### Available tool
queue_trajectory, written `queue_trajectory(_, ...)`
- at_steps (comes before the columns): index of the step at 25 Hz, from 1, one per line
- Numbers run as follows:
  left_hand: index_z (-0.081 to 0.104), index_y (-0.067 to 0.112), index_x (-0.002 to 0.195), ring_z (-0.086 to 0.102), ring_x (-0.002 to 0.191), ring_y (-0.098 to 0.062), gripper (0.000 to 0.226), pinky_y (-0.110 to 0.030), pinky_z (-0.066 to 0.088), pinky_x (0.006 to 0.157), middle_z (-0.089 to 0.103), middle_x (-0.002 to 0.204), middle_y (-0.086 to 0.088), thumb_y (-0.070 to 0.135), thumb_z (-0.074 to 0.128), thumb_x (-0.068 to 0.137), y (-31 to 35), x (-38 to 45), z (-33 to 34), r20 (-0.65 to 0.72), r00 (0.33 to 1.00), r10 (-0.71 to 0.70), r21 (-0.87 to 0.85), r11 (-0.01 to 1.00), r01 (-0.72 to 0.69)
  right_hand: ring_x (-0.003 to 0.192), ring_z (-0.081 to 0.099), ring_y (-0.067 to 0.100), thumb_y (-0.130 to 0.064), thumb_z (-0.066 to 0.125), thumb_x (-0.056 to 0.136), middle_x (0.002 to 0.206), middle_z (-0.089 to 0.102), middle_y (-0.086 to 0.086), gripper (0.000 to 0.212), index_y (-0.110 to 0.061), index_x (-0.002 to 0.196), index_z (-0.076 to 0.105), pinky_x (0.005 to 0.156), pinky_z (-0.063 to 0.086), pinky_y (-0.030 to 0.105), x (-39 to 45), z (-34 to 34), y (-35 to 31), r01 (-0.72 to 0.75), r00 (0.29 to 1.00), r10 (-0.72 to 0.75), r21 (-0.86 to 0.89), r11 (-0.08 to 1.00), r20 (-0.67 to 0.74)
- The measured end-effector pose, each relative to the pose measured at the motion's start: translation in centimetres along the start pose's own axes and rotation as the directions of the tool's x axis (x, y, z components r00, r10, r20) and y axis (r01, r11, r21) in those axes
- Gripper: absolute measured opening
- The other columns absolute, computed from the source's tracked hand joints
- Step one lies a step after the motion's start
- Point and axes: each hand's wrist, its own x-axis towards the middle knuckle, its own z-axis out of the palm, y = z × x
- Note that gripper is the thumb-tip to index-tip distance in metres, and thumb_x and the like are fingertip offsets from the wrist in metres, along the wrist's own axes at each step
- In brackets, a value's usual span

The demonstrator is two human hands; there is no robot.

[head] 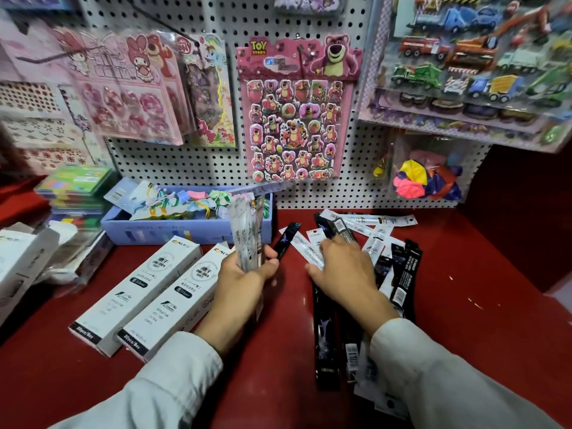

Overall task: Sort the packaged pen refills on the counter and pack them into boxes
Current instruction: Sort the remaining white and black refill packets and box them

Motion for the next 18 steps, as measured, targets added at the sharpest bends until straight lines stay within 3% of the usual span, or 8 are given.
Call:
queue_trajectory(2,0.064,0.015,0.079,0.052,0.050,-0.010,0.024,-0.020,0.045,0.051,0.060,0.059,0.003,-0.007,0.062,0.085,-0.1,-0.1,0.0,0.024,1.000,-0.005,0.015,1.000,0.005,0.117,0.050,0.035,-0.044,0.054,0.090,0.123,0.056,0.010,0.046,-0.011,0.122,0.056,0.091,0.047,0.043,0.2,0.1,0.1,-0.038,0.998,0.039,-0.019,0.999,0.056)
queue_trajectory(6,0.064,0.017,0.078,0.053,0.050,-0.011,0.025,-0.021,0.046,0.051,0.061,0.061,0.002,-0.007,0.063,0.085,-0.3,-0.1,-0.1,0.026,1.000,-0.011,0.009,1.000,0.011,0.100,0.061,0.035,-0.018,0.051,0.087,0.108,0.064,0.013,0.029,-0.006,0.112,0.057,0.072,0.047,0.036,0.6,0.7,-0.4,0.003,0.998,-0.003,0.001,1.000,-0.070)
queue_trajectory(9,0.065,0.017,0.078,0.053,0.050,-0.012,0.026,-0.021,0.046,0.051,0.061,0.062,0.002,-0.007,0.063,0.085,-0.2,0.1,-0.1,0.028,1.000,-0.014,-0.006,1.000,0.014,0.078,0.059,0.033,-0.011,0.050,0.085,0.087,0.061,0.009,0.016,-0.010,0.100,0.055,0.062,0.040,0.032,1.0,0.0,0.8,-0.117,0.989,0.133,0.218,0.969,-0.058)
queue_trajectory(11,0.065,0.017,0.079,0.052,0.052,-0.013,0.025,-0.022,0.046,0.050,0.060,0.063,0.001,-0.006,0.063,0.086,-0.2,0.1,0.0,0.034,0.999,-0.022,-0.016,1.000,0.022,0.074,0.058,0.033,-0.009,0.050,0.083,0.084,0.061,0.009,0.012,-0.010,0.094,0.055,0.059,0.042,0.033,1.2,-0.6,2.1,-0.233,0.963,0.268,0.390,0.891,-0.038)
queue_trajectory(13,0.064,0.016,0.080,0.052,0.052,-0.012,0.023,-0.024,0.044,0.050,0.059,0.062,0.001,-0.006,0.062,0.087,-0.1,0.0,0.1,0.034,0.999,-0.025,-0.026,0.999,0.026,0.070,0.061,0.033,-0.006,0.054,0.083,0.082,0.065,0.013,0.012,-0.009,0.091,0.062,0.056,0.047,0.035,1.2,-1.7,3.0,-0.298,0.920,0.392,0.634,0.713,-0.009)
queue_trajectory(14,0.064,0.015,0.081,0.052,0.051,-0.011,0.022,-0.023,0.044,0.049,0.060,0.061,0.002,-0.006,0.063,0.087,0.0,0.0,0.2,0.034,0.999,-0.019,-0.024,1.000,0.020,0.066,0.061,0.032,-0.004,0.057,0.083,0.081,0.067,0.014,0.014,-0.007,0.093,0.066,0.055,0.049,0.035,1.0,-2.4,3.1,-0.296,0.910,0.411,0.776,0.557,0.052)
queue_trajectory(16,0.065,0.014,0.082,0.053,0.051,-0.010,0.018,-0.020,0.045,0.048,0.063,0.061,0.002,-0.003,0.065,0.087,0.3,0.0,0.2,0.045,0.999,-0.009,-0.032,0.999,0.011,0.061,0.064,0.023,0.002,0.061,0.087,0.085,0.073,0.014,0.020,-0.006,0.104,0.069,0.054,0.052,0.031,-0.1,-3.4,2.3,-0.267,0.937,0.277,0.949,0.170,0.214)
queue_trajectory(18,0.069,0.015,0.083,0.056,0.054,-0.010,0.011,-0.019,0.045,0.048,0.068,0.067,0.000,0.005,0.072,0.084,0.5,-0.2,0.4,0.066,0.997,-0.031,-0.058,0.998,0.035,0.065,0.069,0.021,0.003,0.062,0.089,0.093,0.075,0.016,0.025,-0.004,0.113,0.067,0.058,0.056,0.032,-1.3,-3.7,0.6,-0.245,0.966,0.066,0.967,-0.069,0.249)
